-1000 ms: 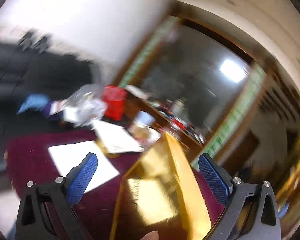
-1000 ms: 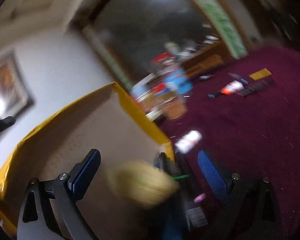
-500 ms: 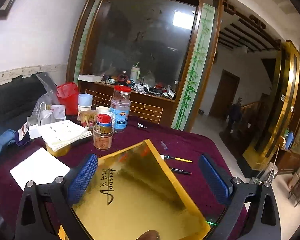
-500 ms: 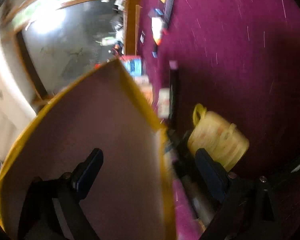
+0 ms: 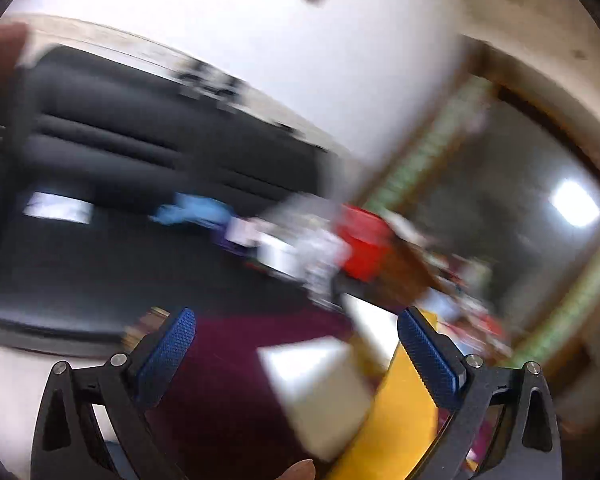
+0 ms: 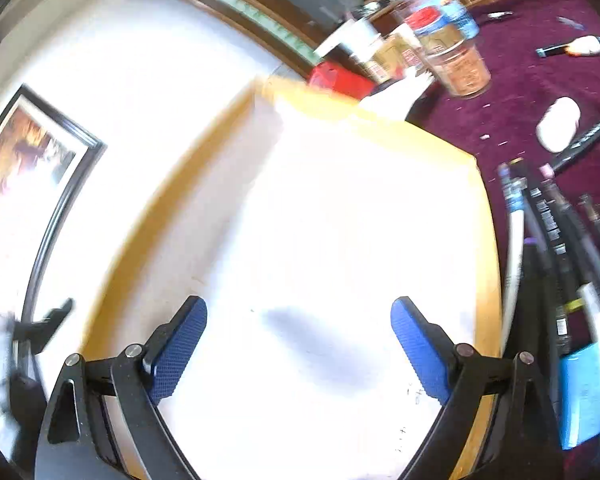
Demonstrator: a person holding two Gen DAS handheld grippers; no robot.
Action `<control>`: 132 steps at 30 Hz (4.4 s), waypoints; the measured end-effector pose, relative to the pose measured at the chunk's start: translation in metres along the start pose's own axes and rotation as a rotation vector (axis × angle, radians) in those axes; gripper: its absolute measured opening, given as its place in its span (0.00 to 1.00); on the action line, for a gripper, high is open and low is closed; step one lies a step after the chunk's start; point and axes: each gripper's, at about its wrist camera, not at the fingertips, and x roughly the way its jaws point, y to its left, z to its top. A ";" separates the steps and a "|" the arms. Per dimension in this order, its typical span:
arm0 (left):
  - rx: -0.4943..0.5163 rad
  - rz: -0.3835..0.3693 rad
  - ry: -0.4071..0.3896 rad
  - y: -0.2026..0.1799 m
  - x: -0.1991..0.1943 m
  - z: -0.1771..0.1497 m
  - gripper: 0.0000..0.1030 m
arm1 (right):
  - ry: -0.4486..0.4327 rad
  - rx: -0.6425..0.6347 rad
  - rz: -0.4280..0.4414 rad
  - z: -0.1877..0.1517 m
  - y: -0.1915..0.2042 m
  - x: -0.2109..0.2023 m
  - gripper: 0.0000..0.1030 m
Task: Organize rigid objects
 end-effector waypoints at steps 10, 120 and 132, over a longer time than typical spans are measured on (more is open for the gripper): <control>0.427 0.354 0.065 0.011 0.063 -0.051 0.99 | -0.025 -0.245 -0.244 -0.028 -0.037 -0.097 0.91; 0.742 0.090 0.650 -0.024 0.074 -0.141 0.64 | 0.335 -0.618 -0.381 -0.080 0.029 0.054 0.15; 0.760 0.028 0.576 -0.052 0.019 -0.141 0.81 | 0.176 -0.512 -0.251 -0.061 0.012 -0.032 0.54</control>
